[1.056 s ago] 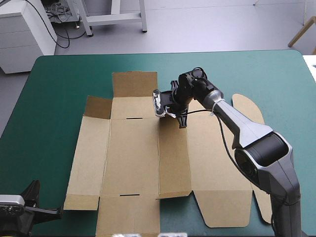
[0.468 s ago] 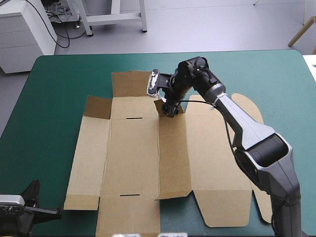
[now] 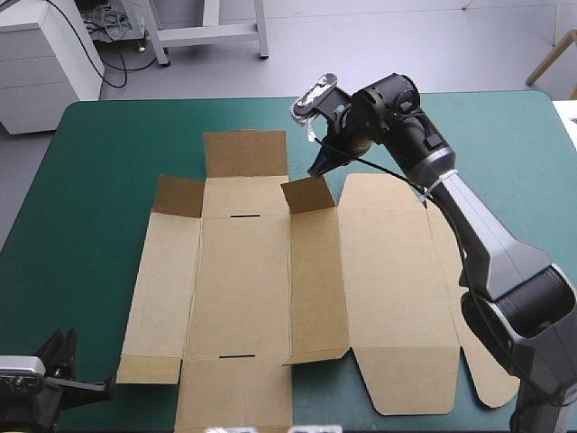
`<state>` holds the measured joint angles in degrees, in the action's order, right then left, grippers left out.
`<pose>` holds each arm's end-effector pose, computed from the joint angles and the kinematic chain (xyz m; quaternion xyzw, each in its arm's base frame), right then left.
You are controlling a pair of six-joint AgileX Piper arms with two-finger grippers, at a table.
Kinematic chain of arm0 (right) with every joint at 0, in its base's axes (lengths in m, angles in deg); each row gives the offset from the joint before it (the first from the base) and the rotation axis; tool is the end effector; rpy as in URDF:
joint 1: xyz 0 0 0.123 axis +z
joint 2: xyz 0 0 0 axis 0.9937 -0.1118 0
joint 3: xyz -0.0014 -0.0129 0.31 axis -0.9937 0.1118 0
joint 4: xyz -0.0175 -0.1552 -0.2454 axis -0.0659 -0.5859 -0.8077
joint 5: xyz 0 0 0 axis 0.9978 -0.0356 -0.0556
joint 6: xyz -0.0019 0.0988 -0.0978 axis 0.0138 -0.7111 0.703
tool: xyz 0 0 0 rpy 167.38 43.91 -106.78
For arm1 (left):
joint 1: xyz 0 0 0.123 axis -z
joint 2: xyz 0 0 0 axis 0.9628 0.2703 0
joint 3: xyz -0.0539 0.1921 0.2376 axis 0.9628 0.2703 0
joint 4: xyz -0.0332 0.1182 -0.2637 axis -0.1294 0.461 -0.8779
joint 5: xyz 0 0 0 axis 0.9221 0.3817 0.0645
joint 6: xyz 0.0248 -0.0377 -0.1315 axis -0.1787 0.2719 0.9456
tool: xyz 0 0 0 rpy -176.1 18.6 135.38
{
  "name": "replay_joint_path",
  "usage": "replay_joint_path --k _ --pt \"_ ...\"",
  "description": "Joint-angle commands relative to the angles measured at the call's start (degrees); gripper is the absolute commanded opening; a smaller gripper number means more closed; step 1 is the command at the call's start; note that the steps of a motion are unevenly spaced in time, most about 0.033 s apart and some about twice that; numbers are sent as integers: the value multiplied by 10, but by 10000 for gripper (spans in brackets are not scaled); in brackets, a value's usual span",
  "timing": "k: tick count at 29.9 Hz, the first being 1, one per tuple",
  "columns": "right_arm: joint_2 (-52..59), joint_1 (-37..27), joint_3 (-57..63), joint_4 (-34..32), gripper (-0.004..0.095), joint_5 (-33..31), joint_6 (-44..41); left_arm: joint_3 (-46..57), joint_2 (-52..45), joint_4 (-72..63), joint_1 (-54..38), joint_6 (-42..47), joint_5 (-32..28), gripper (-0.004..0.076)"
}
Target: Fold the box
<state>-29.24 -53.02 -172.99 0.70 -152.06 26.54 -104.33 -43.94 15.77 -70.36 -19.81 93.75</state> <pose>0.4311 0.2420 0.3945 -0.3921 0.8631 -0.0070 0.3181 0.0678 0.0095 0.2753 0.0146 0.8021 0.0331 0.5961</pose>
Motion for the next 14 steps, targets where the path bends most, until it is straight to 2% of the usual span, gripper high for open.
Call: replay_joint_path --k 1,4,6,9,14 --pt "55 -1 -14 -31 -1 19 -78 -11 -7 2 1 3 -43 296" --pt "73 -6 9 -30 0 19 -113 -11 -7 2 1 3 -43 529" --pt "92 -14 52 -34 -1 19 -130 -11 -7 2 1 3 -43 627" --pt "130 -29 142 -35 -3 29 -146 -11 -7 2 1 3 -42 646" --pt "220 -57 304 -30 -19 90 -154 -11 -2 2 1 5 -42 643"
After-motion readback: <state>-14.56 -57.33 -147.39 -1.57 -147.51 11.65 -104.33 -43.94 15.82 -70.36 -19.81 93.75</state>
